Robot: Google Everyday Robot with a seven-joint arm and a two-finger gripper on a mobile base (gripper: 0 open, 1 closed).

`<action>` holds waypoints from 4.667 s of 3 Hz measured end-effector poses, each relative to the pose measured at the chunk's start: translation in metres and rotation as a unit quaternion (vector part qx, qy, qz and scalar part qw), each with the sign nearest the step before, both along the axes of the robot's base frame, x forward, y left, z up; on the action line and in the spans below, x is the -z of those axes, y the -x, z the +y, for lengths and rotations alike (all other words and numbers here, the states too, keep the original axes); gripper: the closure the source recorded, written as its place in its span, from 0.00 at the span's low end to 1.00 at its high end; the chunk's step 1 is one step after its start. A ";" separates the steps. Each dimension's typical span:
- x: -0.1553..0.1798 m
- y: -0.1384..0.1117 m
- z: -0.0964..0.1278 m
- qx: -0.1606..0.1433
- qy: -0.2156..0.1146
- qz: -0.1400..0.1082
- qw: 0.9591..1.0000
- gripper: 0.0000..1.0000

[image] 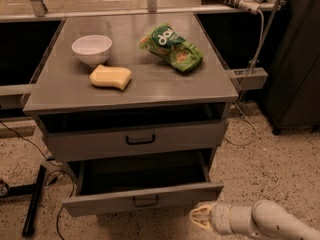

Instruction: Open middle drawer

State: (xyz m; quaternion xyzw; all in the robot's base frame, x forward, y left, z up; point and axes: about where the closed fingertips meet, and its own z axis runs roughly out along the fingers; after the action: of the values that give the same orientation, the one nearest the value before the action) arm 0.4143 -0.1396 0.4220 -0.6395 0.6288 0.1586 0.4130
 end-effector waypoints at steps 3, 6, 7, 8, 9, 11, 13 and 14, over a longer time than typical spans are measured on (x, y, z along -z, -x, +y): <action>0.000 0.000 0.000 0.000 0.000 0.000 1.000 0.00; -0.009 -0.051 0.016 -0.028 0.038 -0.027 0.999 0.00; -0.005 -0.064 0.018 -0.030 0.080 -0.035 0.996 0.00; 0.002 -0.073 0.020 -0.027 0.125 -0.042 0.991 0.00; 0.006 -0.084 0.021 -0.028 0.147 -0.045 0.988 0.00; 0.018 -0.083 0.021 -0.027 0.123 -0.033 0.992 0.00; 0.020 -0.082 0.021 -0.028 0.121 -0.030 0.992 0.18; 0.020 -0.082 0.021 -0.028 0.121 -0.030 0.992 0.42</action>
Offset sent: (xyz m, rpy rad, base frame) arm 0.0000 0.0000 0.0000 0.0000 0.0000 0.0000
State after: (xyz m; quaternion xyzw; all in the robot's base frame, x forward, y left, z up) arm 0.4963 -0.1188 0.4024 -0.7062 0.6127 0.0736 0.3470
